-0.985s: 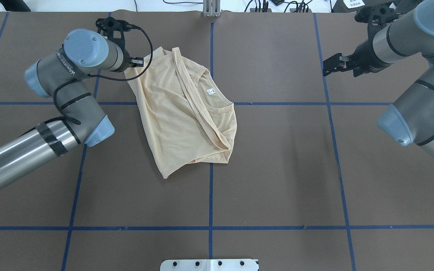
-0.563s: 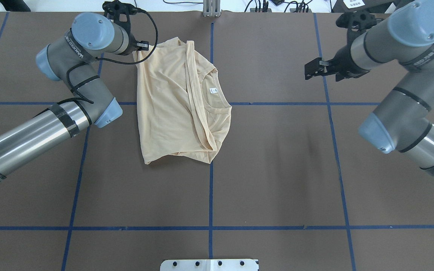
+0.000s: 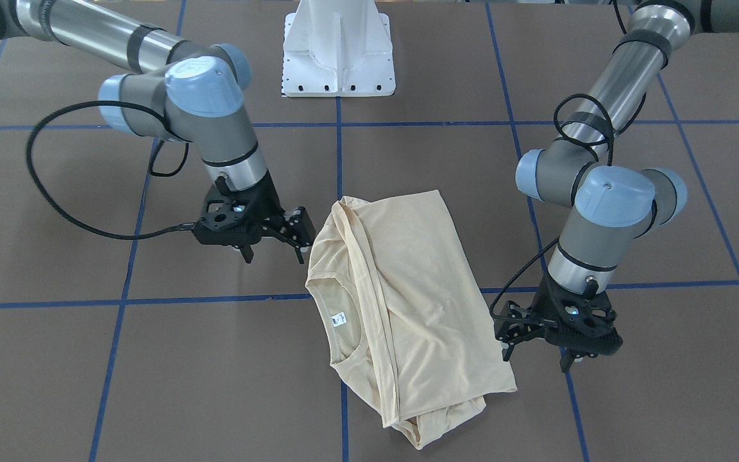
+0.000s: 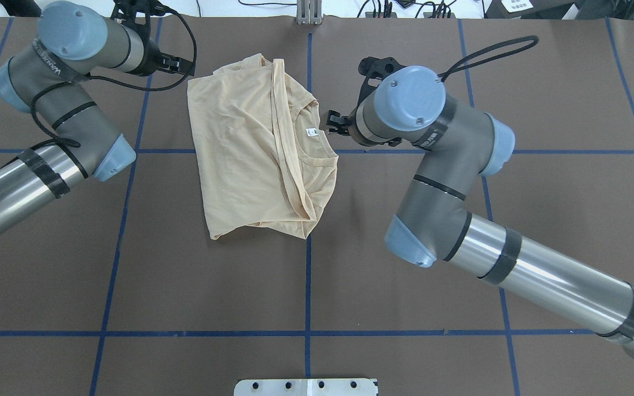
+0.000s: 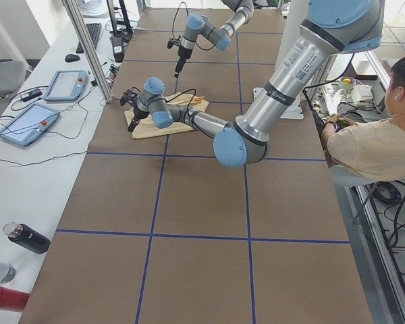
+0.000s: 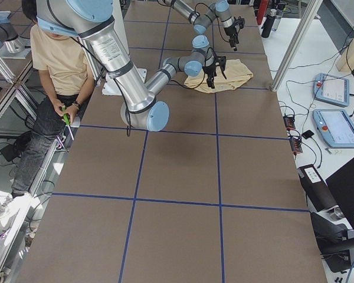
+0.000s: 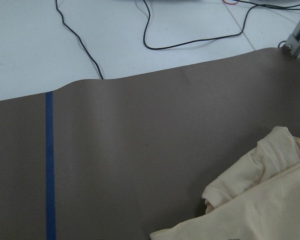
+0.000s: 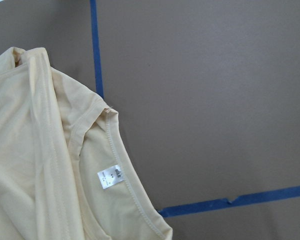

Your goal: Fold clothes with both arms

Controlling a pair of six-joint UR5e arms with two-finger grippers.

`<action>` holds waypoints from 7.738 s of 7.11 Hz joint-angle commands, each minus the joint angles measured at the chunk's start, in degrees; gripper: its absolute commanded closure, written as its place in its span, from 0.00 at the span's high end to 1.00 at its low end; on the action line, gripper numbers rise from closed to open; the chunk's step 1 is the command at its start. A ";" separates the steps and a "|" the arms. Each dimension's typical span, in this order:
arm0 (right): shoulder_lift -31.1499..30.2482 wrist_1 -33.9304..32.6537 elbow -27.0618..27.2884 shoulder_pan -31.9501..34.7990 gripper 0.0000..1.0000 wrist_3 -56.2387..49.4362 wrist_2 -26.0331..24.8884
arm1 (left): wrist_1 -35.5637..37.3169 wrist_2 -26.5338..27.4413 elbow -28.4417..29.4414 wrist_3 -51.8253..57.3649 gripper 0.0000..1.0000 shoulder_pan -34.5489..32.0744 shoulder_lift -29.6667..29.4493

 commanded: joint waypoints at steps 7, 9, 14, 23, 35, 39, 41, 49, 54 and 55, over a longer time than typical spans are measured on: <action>4.54 0.29 -10.54 -5.82 0.63 1.00 -9.19 | -0.05 -0.61 -2.04 0.10 1.00 -0.18 1.42; 5.78 0.29 -11.87 -5.91 0.54 1.09 -9.28 | -0.05 -0.61 -2.04 0.19 1.00 -0.18 1.42; 4.04 0.29 -9.51 -6.09 0.00 0.05 -8.66 | -0.14 -0.61 -2.12 -0.16 1.00 -0.18 1.42; 3.41 0.02 -8.26 -6.88 0.79 -1.45 -9.28 | -0.14 -0.61 -3.97 -0.69 1.00 0.08 2.91; 5.25 0.37 -12.13 -6.18 0.00 -2.95 -9.45 | -0.14 -0.61 -3.88 -0.69 1.00 0.17 2.91; -6.90 -0.24 4.40 -7.57 0.00 -2.86 -7.78 | -0.14 -0.61 -3.97 -0.69 1.00 0.17 2.91; -15.54 -0.33 14.63 -11.26 0.00 -2.34 -9.44 | -0.22 -0.61 -3.97 -0.69 1.00 0.17 2.91; 7.06 -18.79 -2.30 -11.89 1.00 -1.37 -10.42 | -0.14 -0.61 -4.76 -0.78 1.00 0.35 3.09; 8.51 -32.05 -1.85 -12.93 1.00 -6.12 -10.41 | -0.14 -0.61 -4.76 -0.69 1.00 0.44 2.91; 8.33 -33.62 -1.85 -13.81 1.00 -6.03 -10.68 | -0.14 -0.61 -4.76 -0.69 1.00 0.44 3.00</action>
